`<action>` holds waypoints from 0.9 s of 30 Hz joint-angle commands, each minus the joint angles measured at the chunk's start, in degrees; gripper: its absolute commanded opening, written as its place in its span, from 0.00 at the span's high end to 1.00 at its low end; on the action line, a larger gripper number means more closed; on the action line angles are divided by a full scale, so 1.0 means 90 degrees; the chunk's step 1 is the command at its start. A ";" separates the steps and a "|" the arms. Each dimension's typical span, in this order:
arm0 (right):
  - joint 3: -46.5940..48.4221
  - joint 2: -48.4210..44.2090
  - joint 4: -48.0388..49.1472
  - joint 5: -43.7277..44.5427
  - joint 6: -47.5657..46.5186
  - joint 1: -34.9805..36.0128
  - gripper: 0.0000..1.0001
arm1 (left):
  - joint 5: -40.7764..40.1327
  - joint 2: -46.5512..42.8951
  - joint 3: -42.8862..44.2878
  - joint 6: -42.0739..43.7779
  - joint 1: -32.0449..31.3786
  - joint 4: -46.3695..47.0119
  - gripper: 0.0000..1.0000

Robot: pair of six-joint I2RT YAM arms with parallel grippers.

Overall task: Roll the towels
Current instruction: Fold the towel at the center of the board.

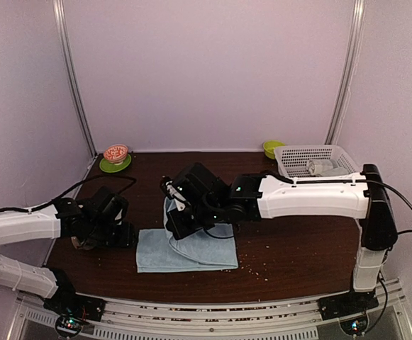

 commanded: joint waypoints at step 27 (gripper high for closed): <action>0.0920 0.1446 0.0445 -0.0904 0.0345 0.0330 1.00 | -0.0125 -0.0433 -0.0291 -0.0243 -0.0021 -0.0154 0.58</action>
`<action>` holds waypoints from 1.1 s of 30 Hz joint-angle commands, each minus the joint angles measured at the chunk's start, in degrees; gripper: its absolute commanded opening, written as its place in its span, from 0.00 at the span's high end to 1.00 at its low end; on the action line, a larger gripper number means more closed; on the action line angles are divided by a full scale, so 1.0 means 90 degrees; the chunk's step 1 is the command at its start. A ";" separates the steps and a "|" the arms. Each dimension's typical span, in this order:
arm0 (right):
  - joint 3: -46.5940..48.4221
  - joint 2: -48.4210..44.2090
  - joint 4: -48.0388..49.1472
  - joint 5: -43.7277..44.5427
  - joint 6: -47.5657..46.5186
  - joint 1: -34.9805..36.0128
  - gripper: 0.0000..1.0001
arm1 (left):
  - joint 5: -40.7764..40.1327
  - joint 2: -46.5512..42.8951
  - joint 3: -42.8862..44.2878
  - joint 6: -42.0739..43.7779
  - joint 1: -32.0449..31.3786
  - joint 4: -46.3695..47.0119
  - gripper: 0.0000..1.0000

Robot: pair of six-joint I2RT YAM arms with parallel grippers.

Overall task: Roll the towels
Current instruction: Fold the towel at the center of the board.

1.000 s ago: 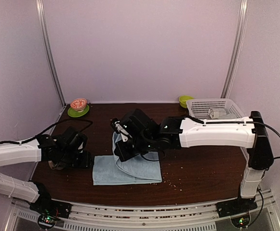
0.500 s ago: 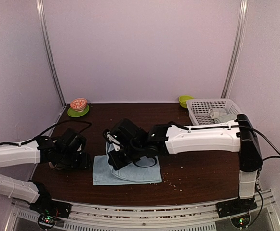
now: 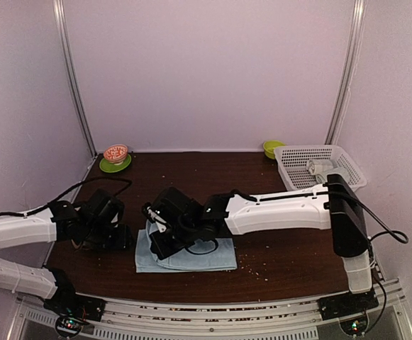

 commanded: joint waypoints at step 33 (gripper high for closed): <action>-0.4042 -0.3169 0.1319 0.0346 0.1029 -0.1544 0.45 | 0.0521 0.1442 0.1095 0.0249 -0.0023 0.0512 0.53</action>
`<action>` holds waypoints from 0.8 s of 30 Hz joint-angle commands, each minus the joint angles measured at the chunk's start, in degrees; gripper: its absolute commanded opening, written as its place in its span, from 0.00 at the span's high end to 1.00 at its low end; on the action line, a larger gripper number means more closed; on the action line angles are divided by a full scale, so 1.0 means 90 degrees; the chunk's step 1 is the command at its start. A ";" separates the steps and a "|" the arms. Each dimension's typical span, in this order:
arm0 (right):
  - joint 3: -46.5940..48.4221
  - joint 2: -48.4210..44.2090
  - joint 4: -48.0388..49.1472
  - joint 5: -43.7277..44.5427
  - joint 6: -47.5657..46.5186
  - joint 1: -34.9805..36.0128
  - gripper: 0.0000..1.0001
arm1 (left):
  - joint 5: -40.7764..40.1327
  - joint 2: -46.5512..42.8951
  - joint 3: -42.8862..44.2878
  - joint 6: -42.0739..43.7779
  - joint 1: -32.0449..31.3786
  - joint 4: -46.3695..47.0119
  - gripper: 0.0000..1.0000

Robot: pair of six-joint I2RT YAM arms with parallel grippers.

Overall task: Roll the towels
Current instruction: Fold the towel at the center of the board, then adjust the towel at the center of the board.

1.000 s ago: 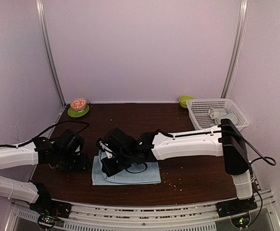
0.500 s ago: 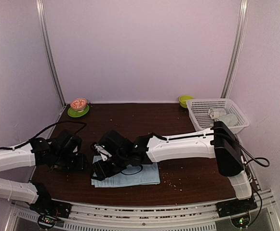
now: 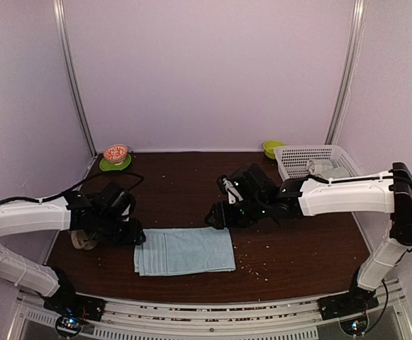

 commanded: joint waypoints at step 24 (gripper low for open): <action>-0.0778 -0.0638 0.0209 0.0253 0.0057 0.0071 0.46 | -0.0004 0.1330 0.0929 0.0228 0.0293 0.0538 1.00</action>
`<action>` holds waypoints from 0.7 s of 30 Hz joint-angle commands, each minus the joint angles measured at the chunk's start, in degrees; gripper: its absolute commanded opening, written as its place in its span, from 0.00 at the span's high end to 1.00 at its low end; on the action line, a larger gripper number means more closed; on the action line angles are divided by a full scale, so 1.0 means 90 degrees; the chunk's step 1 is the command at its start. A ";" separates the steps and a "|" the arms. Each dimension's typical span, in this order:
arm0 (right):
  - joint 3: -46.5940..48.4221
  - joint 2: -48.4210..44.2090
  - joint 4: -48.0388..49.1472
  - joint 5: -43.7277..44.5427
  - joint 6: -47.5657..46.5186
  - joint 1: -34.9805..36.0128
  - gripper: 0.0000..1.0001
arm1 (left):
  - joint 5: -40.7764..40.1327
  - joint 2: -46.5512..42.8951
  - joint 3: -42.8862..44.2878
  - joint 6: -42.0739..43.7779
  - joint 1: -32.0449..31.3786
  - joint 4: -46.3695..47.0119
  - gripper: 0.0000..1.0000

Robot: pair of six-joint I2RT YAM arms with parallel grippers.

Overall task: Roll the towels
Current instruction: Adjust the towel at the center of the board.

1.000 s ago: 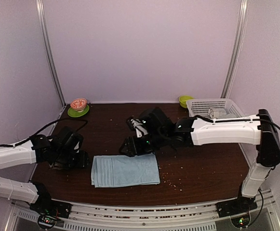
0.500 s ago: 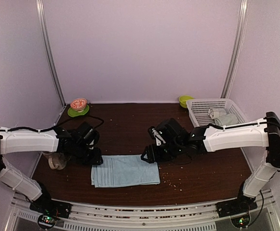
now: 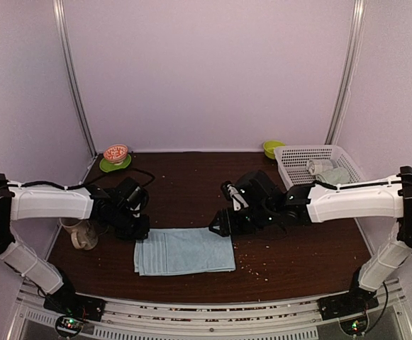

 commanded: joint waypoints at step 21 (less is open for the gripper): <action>-0.0559 0.0466 0.0149 0.0603 0.0571 -0.0204 0.48 | -0.0711 0.0538 0.0981 0.0647 0.0301 -0.0489 1.00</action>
